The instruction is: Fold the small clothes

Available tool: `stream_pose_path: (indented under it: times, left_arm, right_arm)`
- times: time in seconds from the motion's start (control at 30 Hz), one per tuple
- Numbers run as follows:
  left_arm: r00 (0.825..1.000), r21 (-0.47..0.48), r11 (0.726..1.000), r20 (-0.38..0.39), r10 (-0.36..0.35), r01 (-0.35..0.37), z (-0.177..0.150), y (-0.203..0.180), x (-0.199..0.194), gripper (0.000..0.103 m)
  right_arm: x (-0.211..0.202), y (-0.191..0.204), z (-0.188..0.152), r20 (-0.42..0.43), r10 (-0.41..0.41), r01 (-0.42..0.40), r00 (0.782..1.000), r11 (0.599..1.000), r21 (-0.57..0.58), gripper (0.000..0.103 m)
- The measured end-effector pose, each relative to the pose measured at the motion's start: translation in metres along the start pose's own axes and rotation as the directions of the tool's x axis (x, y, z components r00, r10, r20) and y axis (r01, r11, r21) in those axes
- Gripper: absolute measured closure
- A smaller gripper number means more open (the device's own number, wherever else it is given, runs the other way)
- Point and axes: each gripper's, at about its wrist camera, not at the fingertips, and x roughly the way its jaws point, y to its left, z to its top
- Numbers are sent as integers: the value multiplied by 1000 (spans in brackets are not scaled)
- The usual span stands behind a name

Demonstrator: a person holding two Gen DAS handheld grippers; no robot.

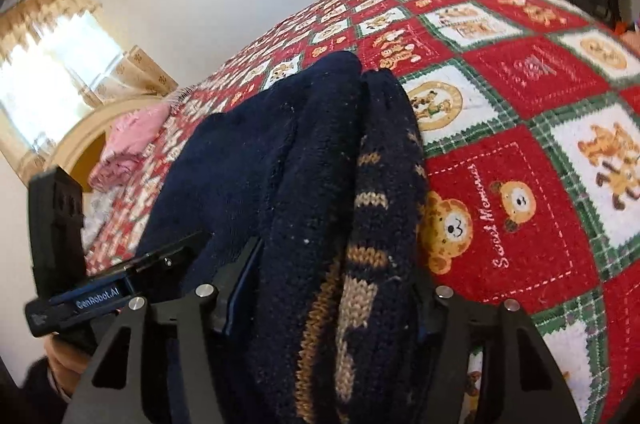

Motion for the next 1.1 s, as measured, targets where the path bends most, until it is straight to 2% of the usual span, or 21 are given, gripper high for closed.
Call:
stream_pose_path:
  times: [0.13,0.17,0.27,0.57,0.87,1.0,1.1]
  left_arm:
    - [999,51,998,36,33,-35,0,-11,-7,51]
    - [997,83,995,53,57,-62,0,-17,-11,58]
    - [995,112,991,75,61,-70,1,-20,-22,65]
    - [996,108,992,76,49,-57,-8,-15,-41,66]
    - [996,109,992,68,54,-62,-15,-19,-42,66]
    - [997,91,995,67,35,-41,-16,-20,-46,66]
    - [998,60,998,65,6,-10,-20,-16,-54,66]
  right_arm:
    - [-7,25,1,12,-97,98,995,991,-88,59]
    - [-11,29,0,16,-105,106,994,990,-89,61]
    - [-26,41,-1,44,-90,93,995,993,-75,63]
    - [-57,89,-16,89,-76,88,993,986,-142,64]
    - [-59,86,-22,91,-102,112,991,988,-108,64]
    - [-66,96,-22,97,-106,119,990,982,-144,64]
    - [-76,108,-23,108,-79,95,991,983,-159,64]
